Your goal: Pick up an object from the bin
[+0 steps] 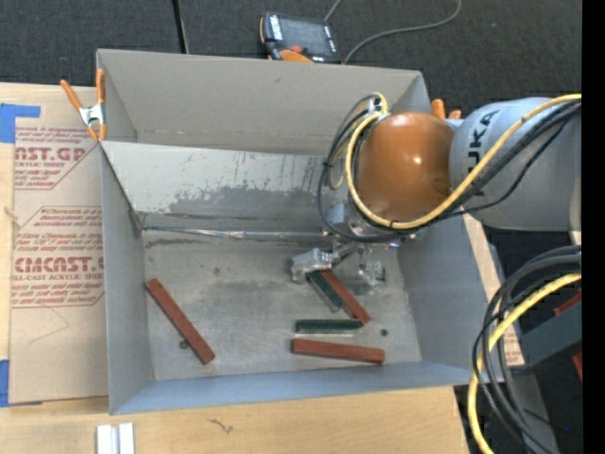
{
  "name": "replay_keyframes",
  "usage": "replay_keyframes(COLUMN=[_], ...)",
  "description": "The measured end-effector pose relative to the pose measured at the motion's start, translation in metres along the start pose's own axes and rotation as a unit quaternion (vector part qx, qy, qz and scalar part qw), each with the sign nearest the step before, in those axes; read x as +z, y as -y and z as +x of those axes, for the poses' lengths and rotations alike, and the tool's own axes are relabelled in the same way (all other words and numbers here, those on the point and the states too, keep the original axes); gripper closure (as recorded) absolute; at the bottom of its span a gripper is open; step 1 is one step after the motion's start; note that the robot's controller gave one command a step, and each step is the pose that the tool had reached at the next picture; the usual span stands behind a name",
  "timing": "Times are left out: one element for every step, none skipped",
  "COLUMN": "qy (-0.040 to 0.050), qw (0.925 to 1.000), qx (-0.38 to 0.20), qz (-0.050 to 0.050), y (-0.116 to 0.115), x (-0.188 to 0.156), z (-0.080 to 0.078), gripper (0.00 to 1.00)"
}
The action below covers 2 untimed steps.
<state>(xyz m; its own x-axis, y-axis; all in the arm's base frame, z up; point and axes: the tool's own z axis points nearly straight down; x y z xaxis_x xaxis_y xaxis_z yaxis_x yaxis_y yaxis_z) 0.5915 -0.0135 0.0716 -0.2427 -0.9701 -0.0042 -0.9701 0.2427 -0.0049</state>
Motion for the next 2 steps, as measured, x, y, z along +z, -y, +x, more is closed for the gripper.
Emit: replay_keyframes(qy=[0.0006,-0.0007], qw=[1.0,1.0], qx=[0.0,0.006], qz=[-0.001,0.002], y=[0.0,-0.008], x=[-0.001,-0.166], z=[0.0,0.022], gripper=[1.0,1.0])
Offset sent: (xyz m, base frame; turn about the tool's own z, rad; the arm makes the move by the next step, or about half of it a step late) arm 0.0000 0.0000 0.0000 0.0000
